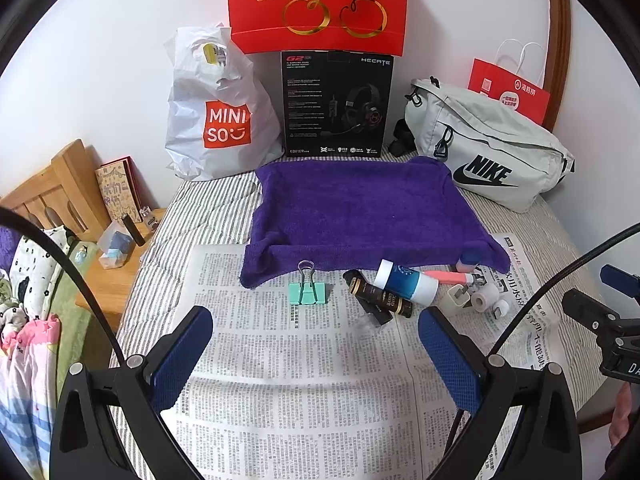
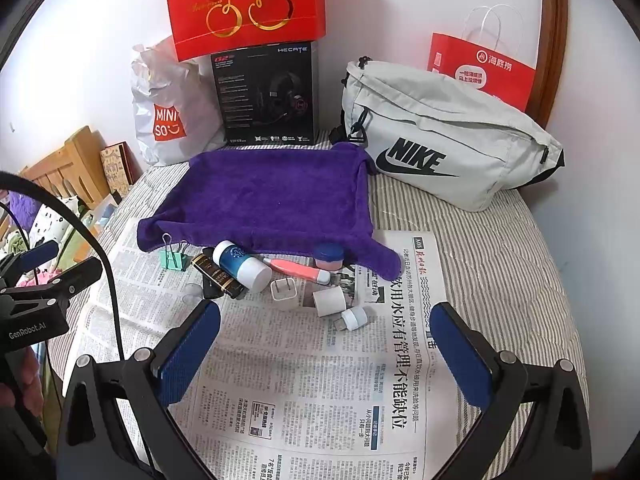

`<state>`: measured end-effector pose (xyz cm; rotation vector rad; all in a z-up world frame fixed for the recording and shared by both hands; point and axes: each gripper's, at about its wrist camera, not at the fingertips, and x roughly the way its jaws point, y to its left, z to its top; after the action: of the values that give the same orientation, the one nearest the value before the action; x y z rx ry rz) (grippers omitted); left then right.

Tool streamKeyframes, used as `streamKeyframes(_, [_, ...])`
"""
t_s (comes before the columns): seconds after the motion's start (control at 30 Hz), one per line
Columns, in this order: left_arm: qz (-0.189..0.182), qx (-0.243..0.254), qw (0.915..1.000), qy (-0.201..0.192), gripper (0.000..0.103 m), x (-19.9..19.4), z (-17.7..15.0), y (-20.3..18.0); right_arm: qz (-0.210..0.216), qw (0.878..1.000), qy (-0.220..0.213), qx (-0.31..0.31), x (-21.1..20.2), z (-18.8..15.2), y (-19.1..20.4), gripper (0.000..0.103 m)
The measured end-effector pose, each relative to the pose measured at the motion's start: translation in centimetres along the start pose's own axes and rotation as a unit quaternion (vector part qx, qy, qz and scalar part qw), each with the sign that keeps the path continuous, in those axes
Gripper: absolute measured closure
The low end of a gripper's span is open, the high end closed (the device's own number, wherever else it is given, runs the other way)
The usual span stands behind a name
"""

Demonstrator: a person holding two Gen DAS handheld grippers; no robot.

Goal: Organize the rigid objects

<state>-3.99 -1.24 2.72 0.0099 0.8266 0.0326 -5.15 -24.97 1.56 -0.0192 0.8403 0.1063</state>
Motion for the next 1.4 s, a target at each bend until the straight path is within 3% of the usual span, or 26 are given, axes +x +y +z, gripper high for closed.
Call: streamKeyframes(1.4, [0.003,0.013,0.9999,0.001,0.0,0.13,0.12,-0.66,0.001,1.0,-0.023,-0.007,-0.08,-0.18,0.37,0.0])
